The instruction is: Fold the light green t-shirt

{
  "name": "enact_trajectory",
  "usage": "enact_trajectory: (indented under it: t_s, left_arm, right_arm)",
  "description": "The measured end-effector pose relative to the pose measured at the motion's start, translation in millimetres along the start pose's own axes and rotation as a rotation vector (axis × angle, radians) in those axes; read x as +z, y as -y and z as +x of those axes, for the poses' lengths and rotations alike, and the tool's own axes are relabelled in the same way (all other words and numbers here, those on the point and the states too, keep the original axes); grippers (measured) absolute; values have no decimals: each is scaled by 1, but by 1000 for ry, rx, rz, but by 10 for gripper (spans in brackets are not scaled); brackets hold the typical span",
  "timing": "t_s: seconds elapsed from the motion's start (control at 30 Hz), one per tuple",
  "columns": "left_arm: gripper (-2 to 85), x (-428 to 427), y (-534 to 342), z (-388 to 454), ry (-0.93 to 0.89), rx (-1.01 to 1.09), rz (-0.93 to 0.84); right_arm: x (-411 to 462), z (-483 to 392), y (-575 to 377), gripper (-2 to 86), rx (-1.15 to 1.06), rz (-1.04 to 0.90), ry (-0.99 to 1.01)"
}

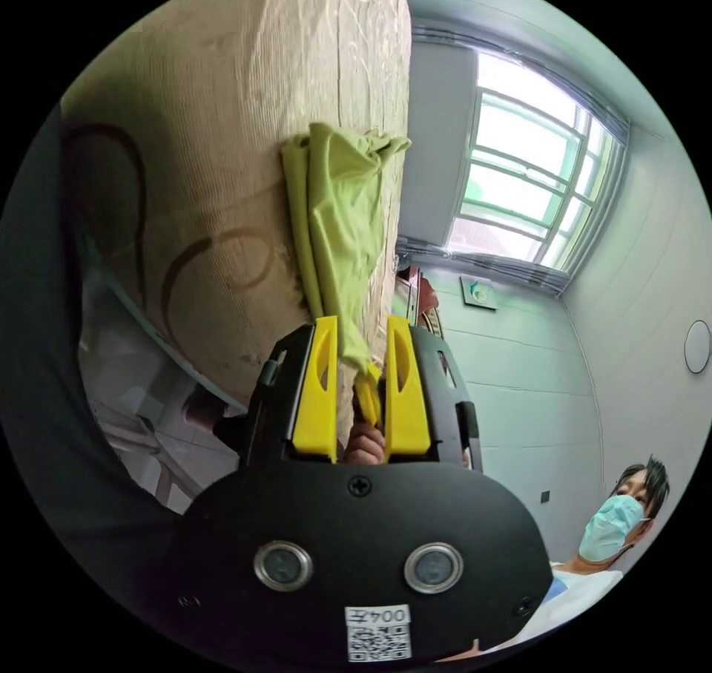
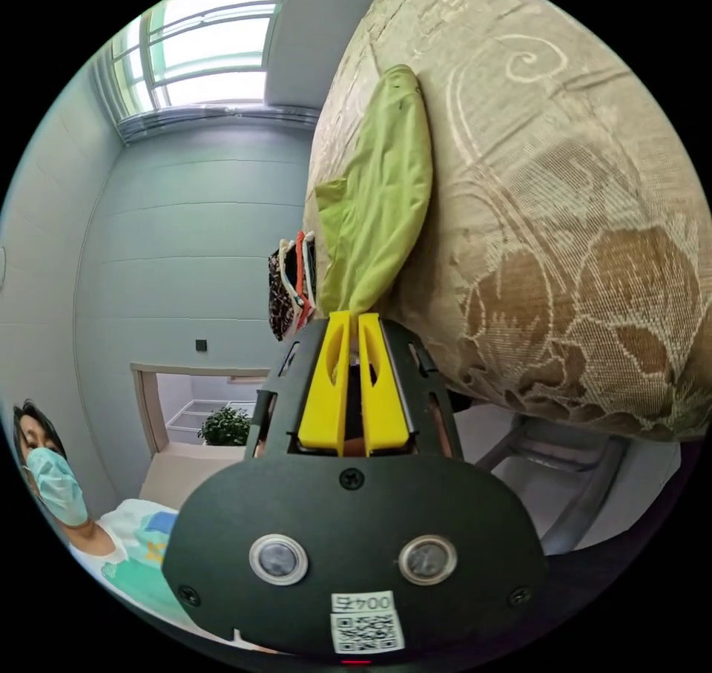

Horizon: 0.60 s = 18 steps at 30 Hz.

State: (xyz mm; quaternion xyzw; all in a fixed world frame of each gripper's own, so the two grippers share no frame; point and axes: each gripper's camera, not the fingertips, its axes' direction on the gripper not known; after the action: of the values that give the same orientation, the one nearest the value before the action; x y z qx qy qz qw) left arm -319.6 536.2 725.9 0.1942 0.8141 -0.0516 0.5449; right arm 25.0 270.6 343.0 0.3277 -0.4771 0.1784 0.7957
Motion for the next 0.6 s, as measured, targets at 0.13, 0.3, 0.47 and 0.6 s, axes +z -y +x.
enact_trajectory:
  t_s: [0.13,0.3,0.47,0.6]
  left_arm:
    - [135,18,-15,-24,-81,-51,-4]
    - [176,45,-23,-44,-161,-73,57]
    - [179,85,-10,-57,-199,-66,31]
    - [65,123,-1,-65,-142,-50,-58]
  right_arm:
    - [-11,-31,13,15,-46,4,0]
    - [-15,-32,12,12,-51,1,-13]
    - [-21,-14,6,16,-19,6,-9]
    - [-29,-14,8,26,-58,4,-20]
